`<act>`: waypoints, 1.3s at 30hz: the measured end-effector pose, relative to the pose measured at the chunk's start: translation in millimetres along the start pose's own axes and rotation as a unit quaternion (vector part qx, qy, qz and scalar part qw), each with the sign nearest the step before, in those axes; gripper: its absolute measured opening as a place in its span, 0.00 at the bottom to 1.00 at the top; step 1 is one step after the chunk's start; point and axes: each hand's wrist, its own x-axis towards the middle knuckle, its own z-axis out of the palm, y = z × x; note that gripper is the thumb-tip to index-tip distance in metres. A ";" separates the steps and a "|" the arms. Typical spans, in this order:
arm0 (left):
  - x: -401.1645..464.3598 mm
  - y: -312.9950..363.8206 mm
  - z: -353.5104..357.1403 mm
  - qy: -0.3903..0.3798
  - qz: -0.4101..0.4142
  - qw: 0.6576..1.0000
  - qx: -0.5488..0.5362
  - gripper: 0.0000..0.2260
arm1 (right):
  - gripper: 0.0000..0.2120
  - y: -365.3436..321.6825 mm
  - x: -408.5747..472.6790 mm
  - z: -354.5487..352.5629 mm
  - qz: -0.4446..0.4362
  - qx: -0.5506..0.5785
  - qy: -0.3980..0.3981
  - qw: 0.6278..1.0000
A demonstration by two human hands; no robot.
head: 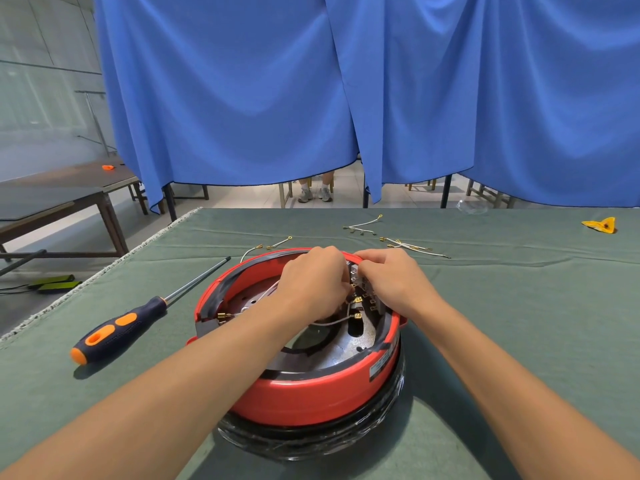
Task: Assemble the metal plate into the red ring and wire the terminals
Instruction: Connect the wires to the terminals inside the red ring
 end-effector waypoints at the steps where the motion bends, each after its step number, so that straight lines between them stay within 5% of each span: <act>1: -0.2 -0.2 -0.1 -0.002 -0.001 1.000 0.000 0.06 | 0.12 -0.1 -0.3 0.1 0.000 0.000 0.001 1.000; 11: 0.0 -0.9 1.1 -0.006 -0.009 1.000 -0.010 0.06 | 0.04 -3.3 -6.2 -0.1 0.046 -0.083 0.115 0.989; 39: 0.5 -0.7 -4.0 -0.047 -0.034 0.994 -0.089 0.11 | 0.05 -5.1 -9.6 -6.3 0.022 -0.070 0.114 0.991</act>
